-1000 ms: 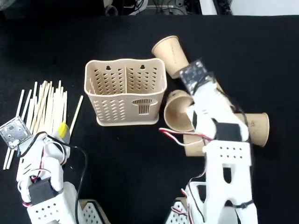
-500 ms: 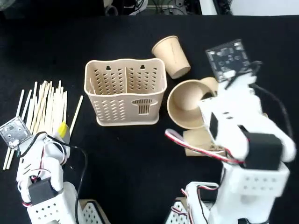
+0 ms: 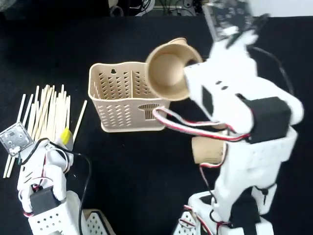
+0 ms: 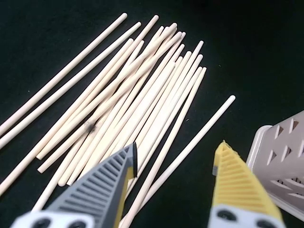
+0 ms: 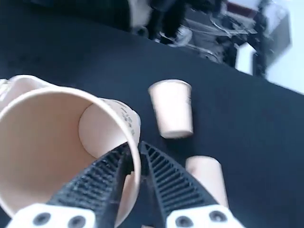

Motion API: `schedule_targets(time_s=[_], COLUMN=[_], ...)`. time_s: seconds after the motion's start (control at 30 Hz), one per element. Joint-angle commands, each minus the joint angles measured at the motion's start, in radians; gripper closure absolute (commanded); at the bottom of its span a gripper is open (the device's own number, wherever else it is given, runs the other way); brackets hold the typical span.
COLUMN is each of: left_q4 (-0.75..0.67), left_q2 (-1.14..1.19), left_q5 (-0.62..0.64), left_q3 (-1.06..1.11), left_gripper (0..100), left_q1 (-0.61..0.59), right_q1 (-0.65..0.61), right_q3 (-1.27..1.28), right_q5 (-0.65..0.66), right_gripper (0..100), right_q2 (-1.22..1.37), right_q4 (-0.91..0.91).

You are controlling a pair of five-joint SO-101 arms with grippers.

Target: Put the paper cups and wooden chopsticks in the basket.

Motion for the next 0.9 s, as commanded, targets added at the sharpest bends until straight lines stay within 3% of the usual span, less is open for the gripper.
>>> schedule_targets(time_s=[0.0,0.5,0.7,0.87], left_q4=[-0.020,-0.020,-0.020,-0.020], left_q2=[-0.006,-0.006,-0.006,-0.006], left_q5=[-0.006,-0.031,-0.044,-0.048], left_q3=[-0.005,0.007,0.008,0.010], left_gripper=[73,73,73,73], left_q1=[0.004,0.047,0.050,0.050], right_q1=[-0.080,-0.115,-0.121,-0.166], right_q3=[-0.064,-0.064,-0.082,-0.137], right_q5=[-0.011,-0.002,0.018,0.031], right_gripper=[98.7,97.4,74.0,70.3], right_q2=[0.041,0.394,0.473,0.476], right_q4=[0.034,0.031,0.031,0.029])
